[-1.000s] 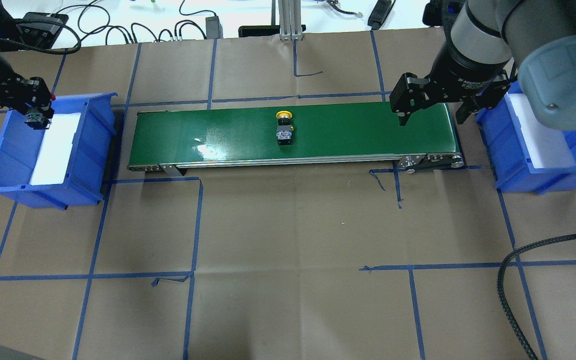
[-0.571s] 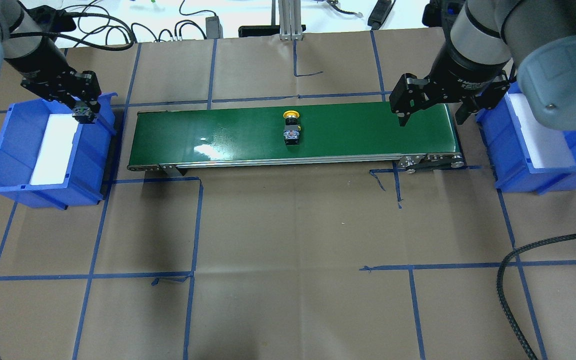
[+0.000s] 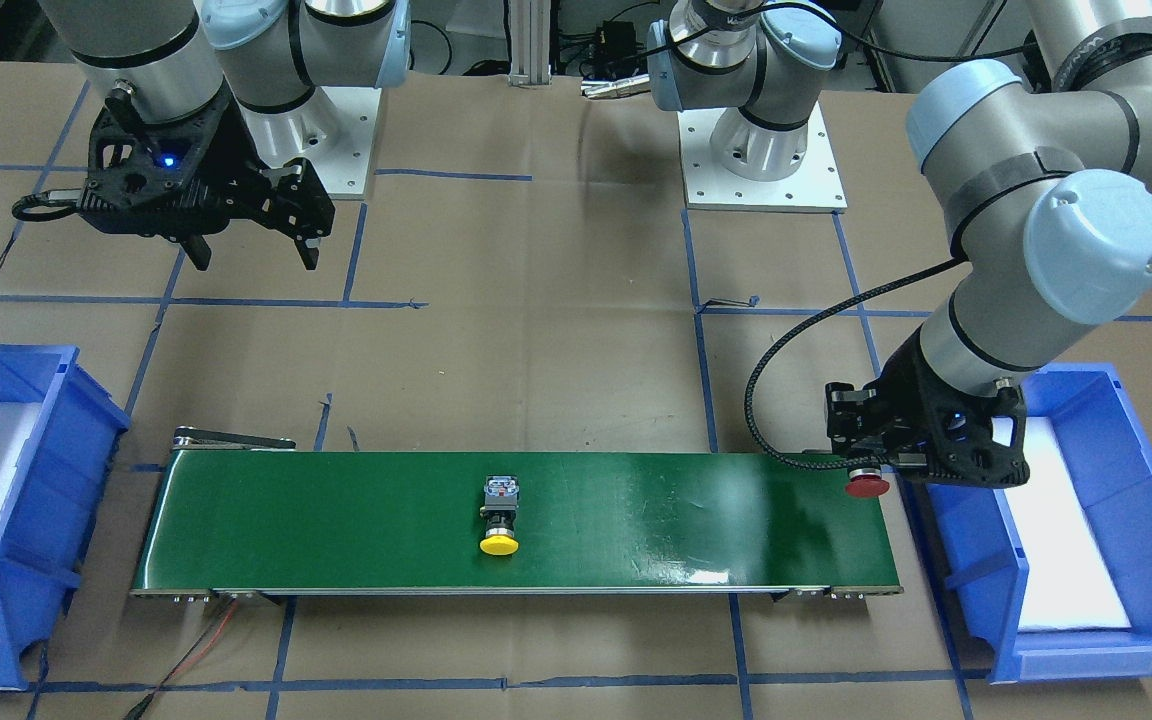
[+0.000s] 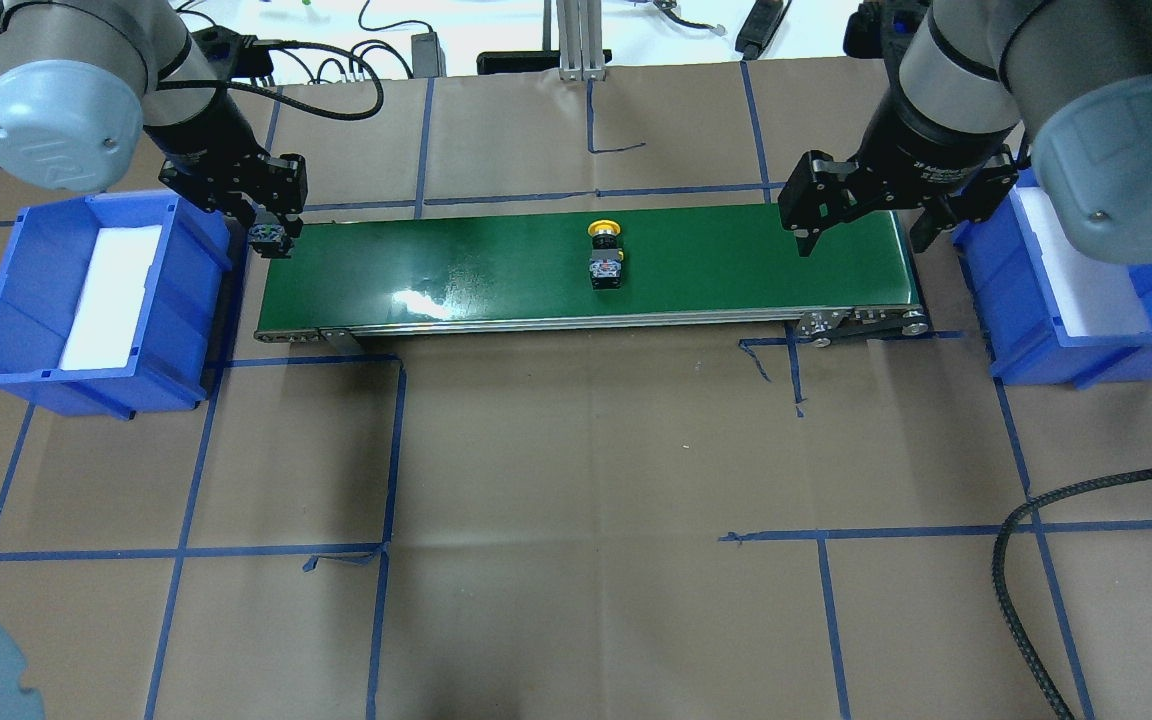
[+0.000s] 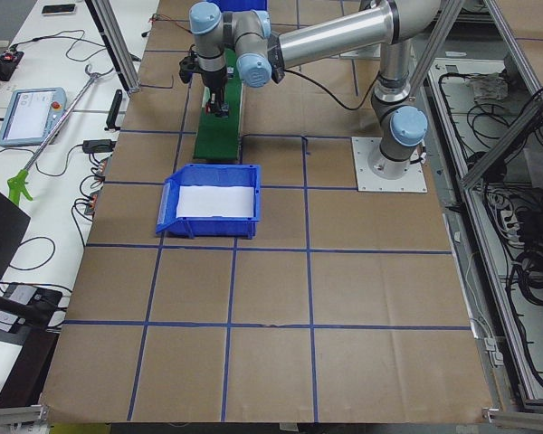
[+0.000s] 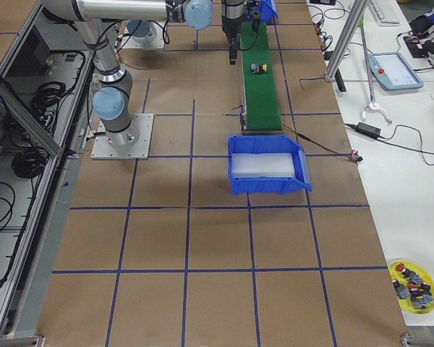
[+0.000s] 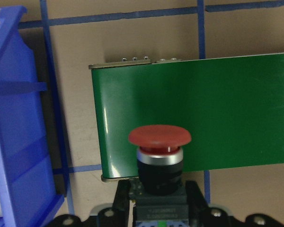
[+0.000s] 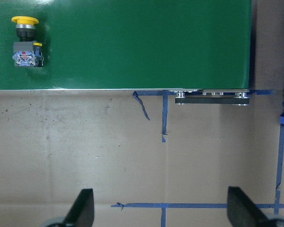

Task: Transport two buttons from left to right
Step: 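Carry the red button over the conveyor and set it on the belt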

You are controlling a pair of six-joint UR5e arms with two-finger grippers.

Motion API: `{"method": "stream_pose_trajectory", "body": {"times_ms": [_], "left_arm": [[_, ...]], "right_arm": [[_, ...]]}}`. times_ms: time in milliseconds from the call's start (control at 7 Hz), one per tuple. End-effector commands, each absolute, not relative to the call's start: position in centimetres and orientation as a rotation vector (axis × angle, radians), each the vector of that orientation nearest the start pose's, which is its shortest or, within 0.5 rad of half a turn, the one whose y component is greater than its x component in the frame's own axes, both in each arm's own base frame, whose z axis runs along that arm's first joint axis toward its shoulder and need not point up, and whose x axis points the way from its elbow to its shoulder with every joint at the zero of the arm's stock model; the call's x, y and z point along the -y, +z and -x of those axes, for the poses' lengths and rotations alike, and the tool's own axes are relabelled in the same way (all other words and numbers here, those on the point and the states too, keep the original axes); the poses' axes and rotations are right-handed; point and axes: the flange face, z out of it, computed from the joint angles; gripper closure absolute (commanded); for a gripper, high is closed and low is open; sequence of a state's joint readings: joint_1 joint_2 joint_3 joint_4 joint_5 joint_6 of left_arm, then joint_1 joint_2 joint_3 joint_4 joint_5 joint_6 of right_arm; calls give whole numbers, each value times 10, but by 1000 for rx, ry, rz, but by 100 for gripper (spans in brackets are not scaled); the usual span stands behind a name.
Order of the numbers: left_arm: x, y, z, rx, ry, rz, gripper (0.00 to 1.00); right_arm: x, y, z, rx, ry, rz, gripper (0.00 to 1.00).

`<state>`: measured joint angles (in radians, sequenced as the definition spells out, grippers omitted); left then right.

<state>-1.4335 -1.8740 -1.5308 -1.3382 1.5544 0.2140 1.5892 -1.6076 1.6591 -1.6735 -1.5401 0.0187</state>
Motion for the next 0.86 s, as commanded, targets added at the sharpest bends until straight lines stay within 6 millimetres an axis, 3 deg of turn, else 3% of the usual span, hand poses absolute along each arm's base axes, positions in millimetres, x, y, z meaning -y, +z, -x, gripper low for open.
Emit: {"method": "stream_pose_trajectory", "body": {"times_ms": [0, 714], "left_arm": [[624, 332, 52, -3167, 115, -101, 94], [636, 279, 50, -3170, 181, -89, 96]], "right_arm": [[478, 472, -145, -3109, -78, 1, 0], [478, 472, -145, -3109, -75, -1, 0]]}}
